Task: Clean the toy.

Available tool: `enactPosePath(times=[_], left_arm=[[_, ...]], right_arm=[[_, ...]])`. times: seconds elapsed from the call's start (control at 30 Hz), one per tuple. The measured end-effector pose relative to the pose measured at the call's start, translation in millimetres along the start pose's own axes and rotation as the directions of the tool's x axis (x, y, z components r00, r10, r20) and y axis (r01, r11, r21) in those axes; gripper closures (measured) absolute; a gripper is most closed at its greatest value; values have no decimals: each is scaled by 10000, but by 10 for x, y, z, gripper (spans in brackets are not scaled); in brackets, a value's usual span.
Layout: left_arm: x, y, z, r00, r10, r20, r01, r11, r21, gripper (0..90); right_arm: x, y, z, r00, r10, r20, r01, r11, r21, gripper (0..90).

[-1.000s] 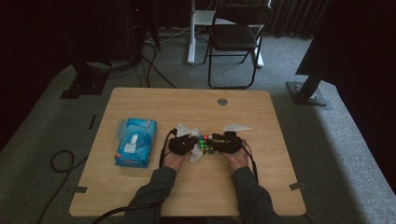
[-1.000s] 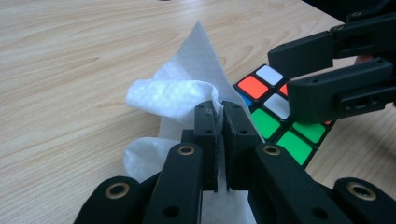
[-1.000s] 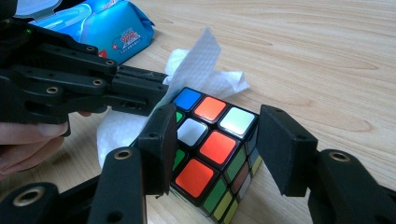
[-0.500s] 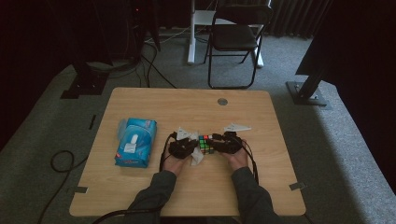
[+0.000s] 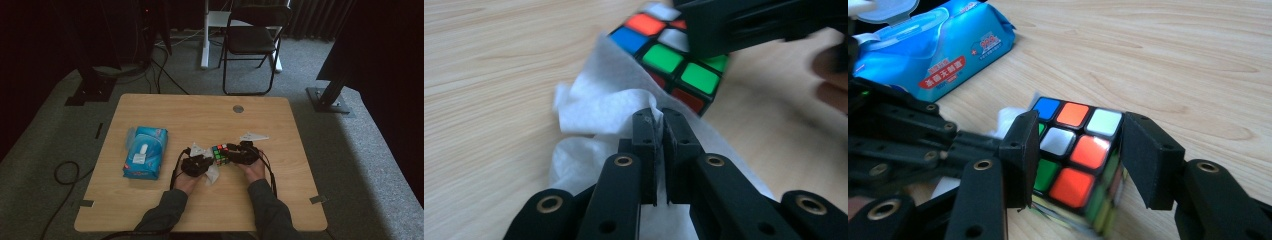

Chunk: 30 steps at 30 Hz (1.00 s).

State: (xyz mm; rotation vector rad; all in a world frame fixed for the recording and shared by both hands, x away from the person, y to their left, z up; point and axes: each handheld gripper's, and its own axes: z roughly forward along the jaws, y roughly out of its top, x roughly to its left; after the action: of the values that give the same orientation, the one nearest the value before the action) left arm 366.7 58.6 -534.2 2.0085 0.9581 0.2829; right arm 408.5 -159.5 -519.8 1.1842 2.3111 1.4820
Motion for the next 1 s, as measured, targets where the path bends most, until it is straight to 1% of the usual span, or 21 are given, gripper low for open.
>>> enactPosePath(times=[0.03, 0.1, 0.17, 0.2, 0.27, 0.3, 0.37, 0.4, 0.43, 0.47, 0.5, 0.53, 0.57, 0.63, 0.7, 0.73, 0.77, 0.83, 0.9, 1.0], left_arm=[[-12, -1, 4, 10000, 71, -43, -71, 10000, 12, 855], [0, -9, 16, 10000, -14, -35, 14, 10000, 47, 855], [6, -23, 47, 10000, -49, -74, 51, 9997, 251, 854], [7, -29, 66, 9999, 32, -126, -27, 9991, 431, 853], [14, -38, 95, 9998, 28, -190, -16, 9982, 601, 852], [21, -37, 99, 9998, -47, -190, 58, 9982, 592, 852], [23, -30, 100, 9998, -69, -189, 81, 9980, 635, 852], [7, -23, 96, 9997, -108, -236, 124, 9976, 683, 852], [-1, -23, 89, 9998, -109, -142, 119, 9974, 705, 852], [-18, -30, 83, 10000, -75, 8, 74, 9977, 681, 851], [-40, -36, 78, 9999, 142, 90, -148, 9976, 681, 851], [-40, -36, 78, 9999, 142, 90, -148, 9976, 681, 850], [-43, -36, 80, 9993, 364, 89, -370, 9968, 709, 848], [19, -18, 81, 9998, 172, -102, -165, 9975, 682, 848], [102, 11, 77, 9991, -203, -370, 225, 9979, 613, 847], [102, 11, 77, 9991, -203, -370, 225, 9979, 613, 843], [194, 46, 68, 9971, -447, -609, 482, 9972, 567, 843], [272, 91, 61, 9949, -639, -784, 677, 9967, 459, 843], [335, 141, 56, 9935, -748, -854, 779, 9964, 334, 843], [408, 191, 50, 9915, -897, -942, 921, 9955, 217, 843]], right_arm=[[2, 0, 2, 10000, 16, 21, -16, 10000, -12, 498], [14, 0, -1, 9999, -63, 117, 64, 10000, -41, 501], [23, 5, -2, 9997, -138, 176, 138, 9999, -18, 502], [19, 7, -2, 9998, -138, 149, 138, 9999, -2, 502], [16, 6, -1, 9999, -105, 124, 105, 9999, -7, 501], [15, 5, -1, 9999, -98, 117, 98, 10000, -12, 501], [16, 5, -1, 9999, -96, 119, 96, 10000, -17, 502], [16, 5, -1, 9999, -89, 121, 89, 10000, -17, 502], [17, 5, -2, 9999, -90, 131, 90, 10000, -14, 502], [18, 5, -2, 9998, -104, 145, 104, 9999, -14, 503], [19, 5, -2, 9998, -83, 161, 84, 10000, -19, 504], [19, 5, -2, 9998, -83, 161, 84, 10000, -19, 504], [14, 5, -3, 9999, -71, 140, 71, 10000, -20, 504], [15, 6, -3, 9999, -77, 144, 78, 10000, -13, 505], [17, 8, -4, 9998, -101, 162, 101, 9999, -4, 505], [17, 8, -4, 9998, -101, 162, 101, 9999, -4, 505], [14, 8, -4, 9998, -121, 137, 121, 9999, -5, 505], [10, 8, -3, 9998, -130, 118, 130, 9999, -7, 505], [11, 8, -4, 9999, -142, 88, 142, 9999, 5, 506], [22, 7, -6, 9993, -331, -172, 333, 9994, 96, 512]])
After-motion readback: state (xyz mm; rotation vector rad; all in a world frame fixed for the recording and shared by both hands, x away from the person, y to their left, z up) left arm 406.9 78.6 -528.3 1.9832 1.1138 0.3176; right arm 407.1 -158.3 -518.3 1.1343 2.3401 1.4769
